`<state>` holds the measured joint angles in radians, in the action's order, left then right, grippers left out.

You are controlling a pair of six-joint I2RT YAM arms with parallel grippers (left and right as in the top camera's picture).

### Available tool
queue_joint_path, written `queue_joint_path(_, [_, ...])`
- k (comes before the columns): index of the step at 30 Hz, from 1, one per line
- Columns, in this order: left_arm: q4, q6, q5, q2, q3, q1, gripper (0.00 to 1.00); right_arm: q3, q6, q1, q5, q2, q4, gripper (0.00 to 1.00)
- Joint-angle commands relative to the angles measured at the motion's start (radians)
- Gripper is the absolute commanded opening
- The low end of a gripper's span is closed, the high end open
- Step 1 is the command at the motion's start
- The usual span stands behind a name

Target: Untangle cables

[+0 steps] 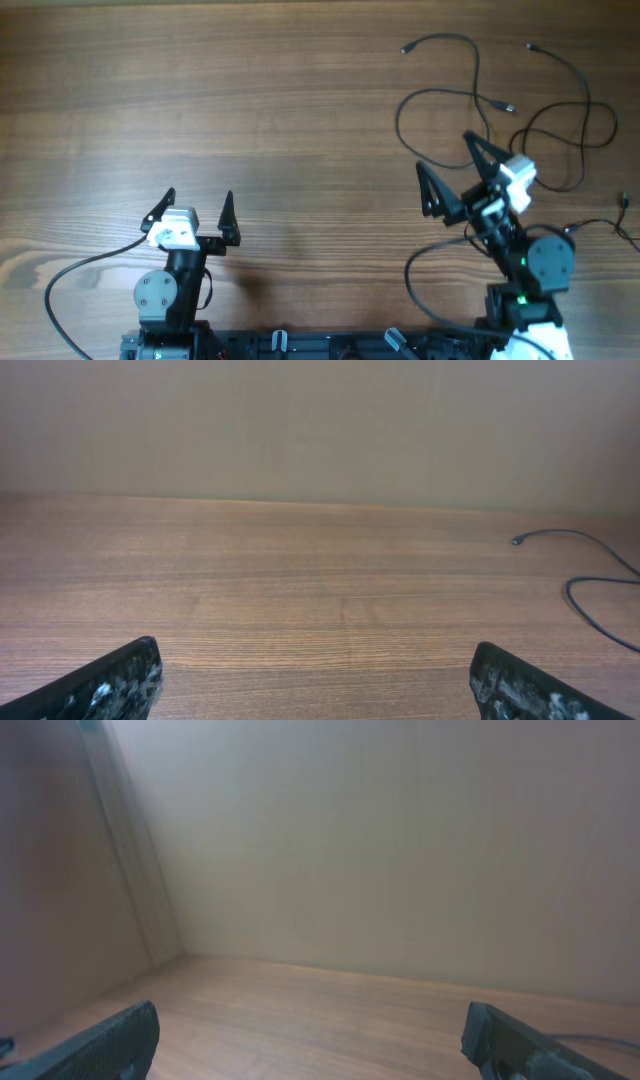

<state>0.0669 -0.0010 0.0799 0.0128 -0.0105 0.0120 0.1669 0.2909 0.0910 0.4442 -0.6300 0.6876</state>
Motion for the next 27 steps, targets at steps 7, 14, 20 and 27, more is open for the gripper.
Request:
queue_joint_path(7, [0.005, 0.009, 0.005, -0.009, 0.005, -0.004, 1.00, -0.162, -0.002, 0.003, -0.102, 0.387, -0.135, 1.00])
queue_joint_path(14, [0.005, 0.009, 0.005, -0.009, 0.005, -0.004, 1.00, -0.162, -0.003, 0.003, -0.185, 0.621, -0.504, 1.00])
queue_joint_path(20, [0.005, 0.009, 0.005, -0.009, 0.005, -0.004, 1.00, -0.162, -0.003, 0.003, -0.330, 0.627, -0.680, 1.00])
queue_joint_path(27, [0.005, 0.008, 0.005, -0.009, 0.005, -0.004, 1.00, -0.162, -0.249, 0.003, -0.393, 0.627, -0.688, 1.00])
